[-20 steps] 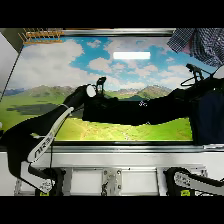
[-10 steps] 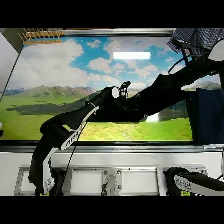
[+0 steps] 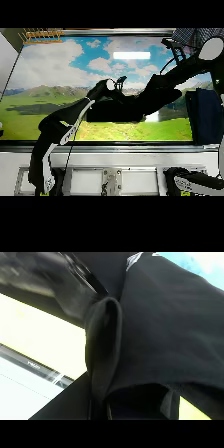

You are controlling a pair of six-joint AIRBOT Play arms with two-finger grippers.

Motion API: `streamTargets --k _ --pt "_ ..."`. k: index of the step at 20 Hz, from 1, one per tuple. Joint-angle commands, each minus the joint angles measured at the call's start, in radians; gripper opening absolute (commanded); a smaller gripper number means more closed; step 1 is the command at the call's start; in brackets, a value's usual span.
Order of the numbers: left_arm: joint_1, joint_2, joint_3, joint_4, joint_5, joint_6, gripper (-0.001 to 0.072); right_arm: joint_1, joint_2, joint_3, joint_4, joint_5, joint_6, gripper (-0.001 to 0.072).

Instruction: Fold the clothes and pants, and hang the long-sleeved shirts on hangers.

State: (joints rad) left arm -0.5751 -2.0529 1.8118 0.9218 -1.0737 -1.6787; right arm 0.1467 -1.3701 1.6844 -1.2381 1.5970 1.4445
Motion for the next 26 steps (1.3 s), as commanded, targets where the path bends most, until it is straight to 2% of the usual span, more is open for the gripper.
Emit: streamTargets --k 1,4,10,13,15,16,17,18,20,22,24,26 --pt "0.117 0.072 0.004 0.003 -0.064 0.026 0.0006 0.045 -0.032 0.002 0.004 -0.015 0.001 0.0014" --pt "0.240 0.159 0.004 0.005 -0.085 0.061 0.0006 0.125 -0.054 0.003 0.010 -0.082 0.001 0.0014" --pt "0.451 0.298 0.003 0.082 -0.161 0.067 0.0006 0.309 -0.157 0.003 0.122 -0.245 0.010 0.0014" --pt "0.525 0.348 0.004 0.081 -0.192 0.068 0.0007 0.406 -0.262 0.003 0.183 -0.393 -0.023 0.0015" --pt "0.559 0.376 0.004 0.081 -0.205 0.068 0.0007 0.477 -0.350 0.004 0.213 -0.555 -0.042 0.0028" --pt "0.569 0.388 0.004 0.081 -0.208 0.068 0.0006 0.517 -0.402 0.005 0.232 -0.658 -0.061 0.0158" --pt "0.578 0.400 0.004 0.081 -0.208 0.068 0.0007 0.552 -0.455 0.019 0.277 -0.735 -0.063 0.0472" --pt "0.588 0.411 0.004 0.081 -0.207 0.068 0.0007 0.587 -0.513 0.055 0.335 -0.776 -0.114 0.0720" --pt "0.609 0.431 0.003 0.082 -0.208 0.068 0.0006 0.624 -0.573 0.139 0.360 -0.755 -0.177 0.0719" --pt "0.643 0.458 0.003 0.111 -0.210 0.068 0.0006 0.612 -0.549 0.163 0.353 -0.705 -0.161 0.0702" --pt "0.657 0.491 -0.011 0.178 -0.205 0.067 0.0006 0.572 -0.497 0.156 0.283 -0.646 -0.126 0.0557" --pt "0.655 0.553 -0.104 0.234 -0.172 0.068 0.0006 0.515 -0.422 0.106 0.188 -0.621 -0.101 0.0554"
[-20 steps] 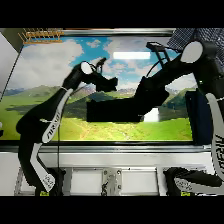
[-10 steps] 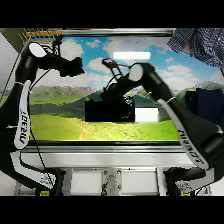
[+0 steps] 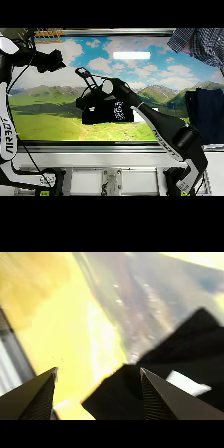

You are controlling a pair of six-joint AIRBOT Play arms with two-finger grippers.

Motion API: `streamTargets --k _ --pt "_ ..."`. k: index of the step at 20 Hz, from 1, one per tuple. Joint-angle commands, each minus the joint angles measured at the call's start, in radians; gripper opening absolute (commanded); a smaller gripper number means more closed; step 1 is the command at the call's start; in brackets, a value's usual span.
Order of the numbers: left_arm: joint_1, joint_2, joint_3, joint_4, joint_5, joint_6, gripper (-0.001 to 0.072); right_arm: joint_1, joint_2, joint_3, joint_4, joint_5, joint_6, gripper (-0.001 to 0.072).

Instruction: Fold the clothes and pants, and hang the long-sleeved shirts on hangers.

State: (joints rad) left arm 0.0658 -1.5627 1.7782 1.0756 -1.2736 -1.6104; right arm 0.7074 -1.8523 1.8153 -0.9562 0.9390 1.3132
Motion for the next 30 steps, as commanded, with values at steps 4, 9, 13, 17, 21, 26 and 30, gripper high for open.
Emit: streamTargets --k 4,9,13,17,21,26,30 --pt "-0.031 0.159 -0.353 0.080 0.106 0.007 0.0007 -0.207 0.249 -0.270 -0.239 0.039 0.109 0.0545" --pt "-0.167 0.030 -0.445 0.073 0.225 0.042 0.0449 -0.393 0.435 -0.582 -0.244 0.051 0.117 0.0490" --pt "-0.240 -0.182 -0.288 0.072 0.201 0.039 0.0448 -0.422 0.491 -0.679 -0.245 0.078 0.117 0.0490" --pt "-0.282 -0.307 -0.159 0.073 0.152 0.031 0.0421 -0.421 0.491 -0.682 -0.245 0.087 0.117 0.0489" --pt "-0.286 -0.346 -0.111 0.077 0.154 -0.005 0.0246 -0.421 0.491 -0.682 -0.245 0.087 0.117 0.0490" --pt "-0.206 -0.298 -0.080 0.078 0.129 -0.010 0.0006 -0.421 0.491 -0.682 -0.245 0.087 0.117 0.0490" --pt "-0.118 -0.242 -0.081 0.085 0.095 -0.009 0.0006 -0.421 0.491 -0.682 -0.245 0.085 0.117 0.0490"
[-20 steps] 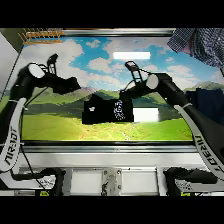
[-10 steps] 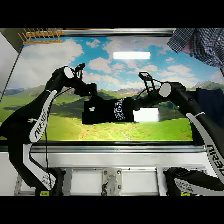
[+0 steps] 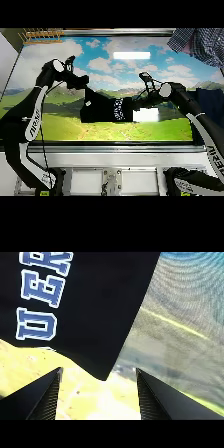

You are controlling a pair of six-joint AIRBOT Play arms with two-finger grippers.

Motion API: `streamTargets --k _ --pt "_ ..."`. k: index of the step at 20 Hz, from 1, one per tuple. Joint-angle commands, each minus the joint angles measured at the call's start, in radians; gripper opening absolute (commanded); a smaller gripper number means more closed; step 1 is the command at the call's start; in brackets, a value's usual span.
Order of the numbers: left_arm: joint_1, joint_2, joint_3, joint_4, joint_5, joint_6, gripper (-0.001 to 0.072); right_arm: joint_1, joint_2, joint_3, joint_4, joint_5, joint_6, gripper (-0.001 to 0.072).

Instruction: Fold the clothes and pants, and hang the long-sleeved shirts on hangers.

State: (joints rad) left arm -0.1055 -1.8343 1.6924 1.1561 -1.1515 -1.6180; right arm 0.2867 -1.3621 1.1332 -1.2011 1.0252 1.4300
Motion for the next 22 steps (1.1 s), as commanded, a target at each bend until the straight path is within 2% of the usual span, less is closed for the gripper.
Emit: streamTargets --k 1,4,5,6,7,9,12,13,14,15,20,21,22 --pt "0.068 0.029 0.005 0.005 -0.049 -0.002 0.0006 0.000 0.000 0.000 0.000 -0.006 0.000 0.0490" --pt "0.083 0.024 -0.028 0.005 -0.089 0.011 0.0007 -0.001 0.000 0.000 0.000 -0.007 0.000 0.0490" --pt "0.084 0.024 -0.048 0.005 -0.084 0.014 0.0065 -0.001 0.000 0.000 0.000 -0.007 0.003 0.0490" --pt "0.093 0.024 -0.059 0.003 -0.075 0.015 0.0399 -0.005 0.000 -0.001 0.000 -0.014 0.003 0.0491" --pt "0.105 0.029 -0.058 0.001 -0.075 0.014 0.0546 -0.014 0.000 -0.001 -0.003 -0.014 0.003 0.0492" --pt "0.134 0.067 -0.059 -0.004 -0.074 0.017 0.0545 -0.071 0.000 -0.021 0.004 -0.024 0.004 0.0556" --pt "0.141 0.161 -0.085 -0.005 -0.061 0.055 0.0543 -0.198 -0.031 -0.096 0.163 -0.071 -0.008 0.0557" --pt "0.131 0.206 -0.122 -0.005 -0.026 0.065 0.0444 -0.235 -0.062 -0.117 0.266 -0.085 -0.059 0.0557" --pt "0.116 0.249 -0.166 -0.005 0.016 0.078 0.0094 -0.261 -0.106 -0.124 0.362 -0.087 -0.117 0.0557" --pt "0.099 0.288 -0.208 -0.005 0.055 0.080 0.0007 -0.271 -0.154 -0.123 0.452 -0.087 -0.169 0.0557" --pt "-0.015 0.442 -0.388 -0.005 0.117 0.080 0.0007 -0.212 -0.380 -0.121 0.888 -0.117 -0.410 0.0554" --pt "-0.035 0.457 -0.407 -0.005 0.118 0.082 0.0007 -0.189 -0.406 -0.114 0.956 -0.124 -0.446 0.0474" --pt "-0.050 0.469 -0.423 -0.005 0.124 0.082 0.0007 -0.159 -0.428 -0.096 1.008 -0.124 -0.478 0.0441"
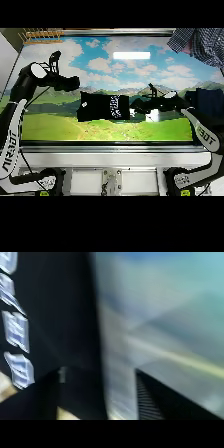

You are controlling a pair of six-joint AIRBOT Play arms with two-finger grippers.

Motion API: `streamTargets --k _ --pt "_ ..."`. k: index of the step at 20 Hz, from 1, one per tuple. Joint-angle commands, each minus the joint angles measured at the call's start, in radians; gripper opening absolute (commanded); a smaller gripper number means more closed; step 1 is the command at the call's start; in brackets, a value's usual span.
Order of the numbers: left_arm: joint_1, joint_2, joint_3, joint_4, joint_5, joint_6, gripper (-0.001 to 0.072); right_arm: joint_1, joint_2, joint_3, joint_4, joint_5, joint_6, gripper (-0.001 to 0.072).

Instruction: Fold the clothes and pants, and hang the long-sleeved shirts on hangers.

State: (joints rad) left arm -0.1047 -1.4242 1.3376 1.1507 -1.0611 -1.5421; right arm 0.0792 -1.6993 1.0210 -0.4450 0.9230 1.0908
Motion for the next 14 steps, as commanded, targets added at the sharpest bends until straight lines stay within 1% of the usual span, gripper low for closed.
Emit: streamTargets --k 1,4,5,6,7,8,9,10,11,13,14 --pt "-0.063 0.064 -0.076 0.001 0.039 0.005 0.0007 0.077 -0.107 0.039 0.272 -0.027 -0.141 0.0440" --pt "-0.089 0.064 -0.077 0.001 0.042 0.005 0.0007 0.168 -0.139 0.108 0.274 -0.055 -0.134 0.0436" --pt "-0.095 0.064 -0.077 0.001 0.042 0.005 0.0007 0.191 -0.141 0.123 0.274 -0.069 -0.134 0.0331" --pt "-0.095 0.064 -0.077 0.001 0.040 0.005 0.0007 0.208 -0.141 0.138 0.273 -0.084 -0.145 0.0087" --pt "-0.095 0.064 -0.077 0.000 0.039 0.005 0.0007 0.214 -0.140 0.152 0.272 -0.085 -0.163 0.0015" --pt "-0.095 0.064 -0.077 0.000 0.034 0.005 0.0007 0.214 -0.134 0.168 0.252 -0.080 -0.163 0.0015" --pt "-0.095 0.064 -0.077 0.000 0.024 0.005 0.0007 0.204 -0.116 0.185 0.187 -0.077 -0.134 0.0014" --pt "-0.095 0.064 -0.077 0.001 0.014 0.005 0.0007 0.181 -0.084 0.207 0.062 -0.077 -0.059 0.0014" --pt "-0.095 0.064 -0.077 0.001 0.013 0.005 0.0007 0.144 -0.040 0.233 -0.102 -0.069 0.032 0.0013" --pt "-0.095 0.064 -0.077 0.001 0.014 0.005 0.0007 0.041 0.057 0.288 -0.401 -0.003 0.189 0.0014" --pt "-0.095 0.064 -0.077 0.000 0.014 0.005 0.0007 -0.029 0.111 0.317 -0.524 0.048 0.242 0.0014"
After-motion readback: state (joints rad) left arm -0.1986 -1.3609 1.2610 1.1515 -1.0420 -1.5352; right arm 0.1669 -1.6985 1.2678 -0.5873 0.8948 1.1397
